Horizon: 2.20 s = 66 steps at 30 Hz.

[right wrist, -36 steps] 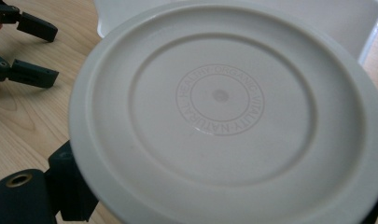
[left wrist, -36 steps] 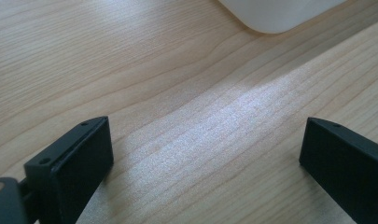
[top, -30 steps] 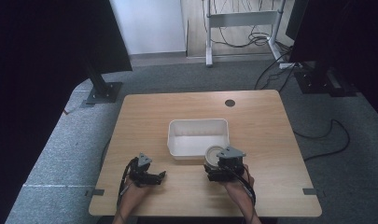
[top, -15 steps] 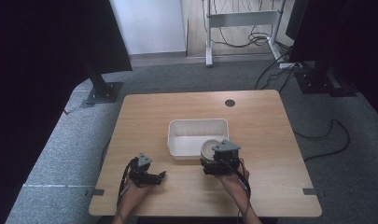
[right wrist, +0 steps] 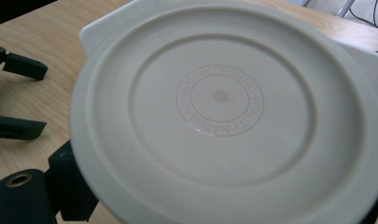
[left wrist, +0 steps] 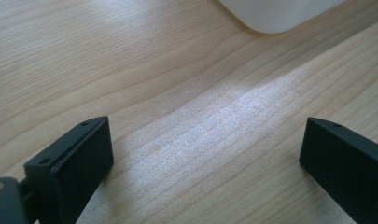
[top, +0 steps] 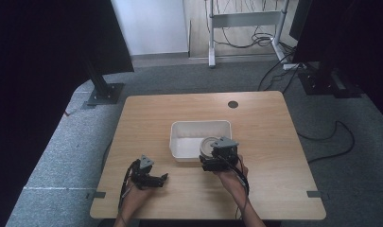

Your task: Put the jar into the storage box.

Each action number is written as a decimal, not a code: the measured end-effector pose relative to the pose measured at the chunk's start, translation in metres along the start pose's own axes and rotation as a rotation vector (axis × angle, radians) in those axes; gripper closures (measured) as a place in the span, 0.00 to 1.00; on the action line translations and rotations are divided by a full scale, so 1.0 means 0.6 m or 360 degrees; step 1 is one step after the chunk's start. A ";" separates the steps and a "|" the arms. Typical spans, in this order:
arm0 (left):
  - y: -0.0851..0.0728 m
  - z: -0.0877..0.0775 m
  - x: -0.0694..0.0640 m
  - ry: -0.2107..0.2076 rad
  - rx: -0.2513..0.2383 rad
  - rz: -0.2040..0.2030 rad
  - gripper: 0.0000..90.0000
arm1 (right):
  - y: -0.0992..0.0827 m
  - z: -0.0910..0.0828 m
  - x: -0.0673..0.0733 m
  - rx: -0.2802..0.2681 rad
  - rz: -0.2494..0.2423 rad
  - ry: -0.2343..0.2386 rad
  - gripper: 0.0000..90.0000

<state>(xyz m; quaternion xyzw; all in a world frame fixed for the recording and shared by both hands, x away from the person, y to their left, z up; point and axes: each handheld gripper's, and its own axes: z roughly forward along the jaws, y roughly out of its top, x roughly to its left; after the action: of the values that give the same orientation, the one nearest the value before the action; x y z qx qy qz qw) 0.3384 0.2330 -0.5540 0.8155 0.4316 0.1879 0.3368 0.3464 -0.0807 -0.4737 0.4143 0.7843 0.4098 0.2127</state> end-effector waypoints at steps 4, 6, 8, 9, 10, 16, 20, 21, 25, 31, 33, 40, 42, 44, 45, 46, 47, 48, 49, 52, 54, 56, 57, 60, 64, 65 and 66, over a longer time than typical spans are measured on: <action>0.000 0.000 0.000 0.0000 0.0004 0.0004 0.03 | 0.007 0.012 -0.002 0.0004 0.0011 -0.0013 0.10; 0.000 0.000 0.000 0.0000 0.0004 0.0004 0.03 | 0.009 0.017 -0.003 0.0004 0.0009 -0.0020 0.10; 0.000 0.000 0.000 0.0000 0.0003 0.0004 0.03 | 0.010 0.019 -0.003 0.0005 0.0009 -0.0024 0.10; 0.000 0.000 0.000 0.0000 0.0003 0.0004 0.03 | 0.011 0.025 -0.004 0.0002 0.0013 -0.0032 0.10; 0.000 0.000 0.000 0.0000 0.0004 0.0004 0.03 | 0.012 0.028 -0.004 0.0004 0.0016 -0.0035 0.10; 0.000 0.000 0.000 0.0000 0.0003 0.0005 0.03 | 0.017 0.042 -0.005 0.0011 0.0017 -0.0053 0.10; 0.000 0.000 0.000 0.0000 0.0004 0.0005 0.03 | 0.017 0.053 -0.006 0.0015 0.0019 -0.0068 0.10; 0.000 0.000 0.000 0.0000 0.0004 0.0005 0.03 | 0.017 0.058 -0.008 0.0019 0.0024 -0.0077 0.10; 0.000 0.000 0.000 0.0000 0.0004 0.0005 0.03 | 0.017 0.068 -0.011 0.0023 0.0031 -0.0098 0.10; 0.000 0.000 0.000 -0.0001 0.0001 0.0001 0.03 | 0.017 0.085 -0.013 0.0034 0.0031 -0.0119 0.10; 0.000 0.000 0.000 -0.0001 0.0001 0.0002 0.03 | 0.016 0.087 -0.013 0.0037 0.0032 -0.0122 0.10; 0.000 0.000 0.000 -0.0001 0.0006 0.0006 0.03 | 0.007 0.109 -0.017 0.0057 0.0022 -0.0163 0.10; 0.000 0.000 0.000 -0.0001 0.0005 0.0006 0.03 | 0.005 0.115 -0.017 0.0066 0.0017 -0.0165 0.10; 0.000 0.000 0.000 -0.0001 0.0005 0.0006 0.03 | 0.003 0.120 -0.018 0.0074 0.0023 -0.0166 0.10; 0.000 0.000 0.000 -0.0001 0.0005 0.0006 0.03 | 0.003 0.120 -0.018 0.0074 0.0023 -0.0166 0.10; 0.000 0.000 0.000 -0.0001 0.0005 0.0006 0.03 | 0.001 0.125 -0.019 0.0083 0.0021 -0.0164 0.10; 0.000 0.000 0.000 -0.0001 0.0005 0.0006 0.03 | -0.001 0.128 -0.020 0.0088 0.0025 -0.0165 0.10; 0.000 0.000 0.000 -0.0001 0.0006 0.0006 0.03 | -0.001 0.128 -0.020 0.0088 0.0025 -0.0165 0.10; 0.000 0.000 0.000 -0.0001 0.0005 0.0006 0.03 | -0.004 0.132 -0.020 0.0096 0.0032 -0.0161 0.10; 0.000 0.000 0.000 -0.0002 0.0005 0.0004 0.03 | -0.009 0.138 -0.022 0.0111 0.0046 -0.0145 0.10; 0.000 0.000 0.000 -0.0002 0.0005 0.0004 0.03 | -0.011 0.139 -0.025 0.0098 0.0068 -0.0129 0.10; 0.000 0.000 0.000 -0.0002 0.0006 0.0004 0.03 | -0.012 0.140 -0.026 0.0096 0.0084 -0.0125 0.10; 0.000 0.000 0.000 -0.0002 0.0006 0.0004 0.03 | -0.012 0.140 -0.030 0.0093 0.0107 -0.0109 0.10; 0.000 0.000 0.000 -0.0002 0.0005 0.0004 0.03 | -0.012 0.140 -0.032 0.0100 0.0108 -0.0095 0.10; 0.000 0.000 0.000 -0.0002 0.0005 0.0004 0.03 | -0.011 0.140 -0.032 0.0113 0.0102 -0.0092 0.10; 0.000 0.000 0.000 -0.0002 0.0005 0.0004 0.03 | -0.011 0.140 -0.032 0.0110 0.0099 -0.0087 0.10; 0.000 0.000 0.000 -0.0002 0.0005 0.0004 0.03 | -0.011 0.140 -0.032 0.0110 0.0099 -0.0087 0.10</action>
<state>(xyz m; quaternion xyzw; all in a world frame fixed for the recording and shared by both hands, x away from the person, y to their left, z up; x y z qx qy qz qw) 0.3384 0.2331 -0.5539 0.8167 0.4306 0.1872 0.3354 0.4107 -0.0598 -0.5275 0.4566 0.7787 0.3773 0.2070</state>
